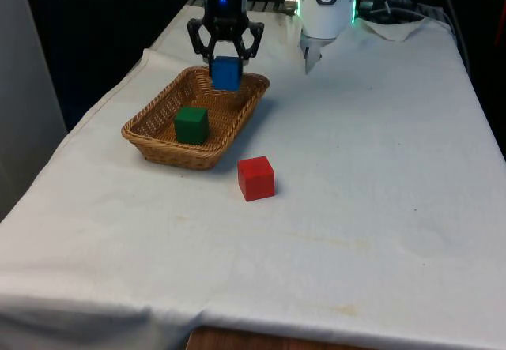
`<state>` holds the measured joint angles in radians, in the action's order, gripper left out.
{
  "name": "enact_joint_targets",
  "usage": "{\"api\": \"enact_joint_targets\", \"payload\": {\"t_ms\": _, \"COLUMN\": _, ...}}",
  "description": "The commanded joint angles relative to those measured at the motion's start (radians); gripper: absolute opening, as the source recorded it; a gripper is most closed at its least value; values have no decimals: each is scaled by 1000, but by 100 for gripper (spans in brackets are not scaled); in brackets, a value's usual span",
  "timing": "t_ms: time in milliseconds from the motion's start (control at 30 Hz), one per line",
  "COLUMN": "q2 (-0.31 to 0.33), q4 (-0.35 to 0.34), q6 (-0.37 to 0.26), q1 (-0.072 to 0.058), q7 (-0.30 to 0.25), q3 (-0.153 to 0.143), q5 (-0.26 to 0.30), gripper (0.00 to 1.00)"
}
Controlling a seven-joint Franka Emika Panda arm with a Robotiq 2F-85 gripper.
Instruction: Pick up exactly two blocks and place them into the basket.
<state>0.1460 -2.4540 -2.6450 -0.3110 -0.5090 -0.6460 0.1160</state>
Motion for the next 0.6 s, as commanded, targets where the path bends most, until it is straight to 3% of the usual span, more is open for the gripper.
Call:
{"api": "enact_joint_targets", "payload": {"t_ms": 0, "q2": 17, "q4": 3, "q6": -18, "q1": 2, "q7": -7, "q3": -4, "q5": -2, "gripper": 2}}
{"api": "enact_joint_targets", "payload": {"t_ms": 100, "q2": 32, "q4": 3, "q6": -21, "q1": 0, "q7": -7, "q3": -8, "q5": 0, "gripper": 2}}
{"api": "enact_joint_targets", "payload": {"t_ms": 333, "q2": 98, "q4": -12, "q6": -98, "q1": 4, "q7": -16, "q3": 8, "q5": 29, "gripper": 2}}
{"api": "enact_joint_targets", "payload": {"t_ms": 367, "q2": 101, "q4": -7, "q6": -85, "q1": 0, "q7": -7, "q3": -1, "q5": 16, "gripper": 2}}
{"api": "enact_joint_targets", "payload": {"t_ms": 400, "q2": 105, "q4": -13, "q6": -106, "q1": 5, "q7": -16, "q3": 11, "q5": 32, "gripper": 2}}
{"api": "enact_joint_targets", "payload": {"t_ms": 567, "q2": 132, "q4": -14, "q6": -133, "q1": 7, "q7": -19, "q3": 16, "q5": 45, "gripper": 2}}
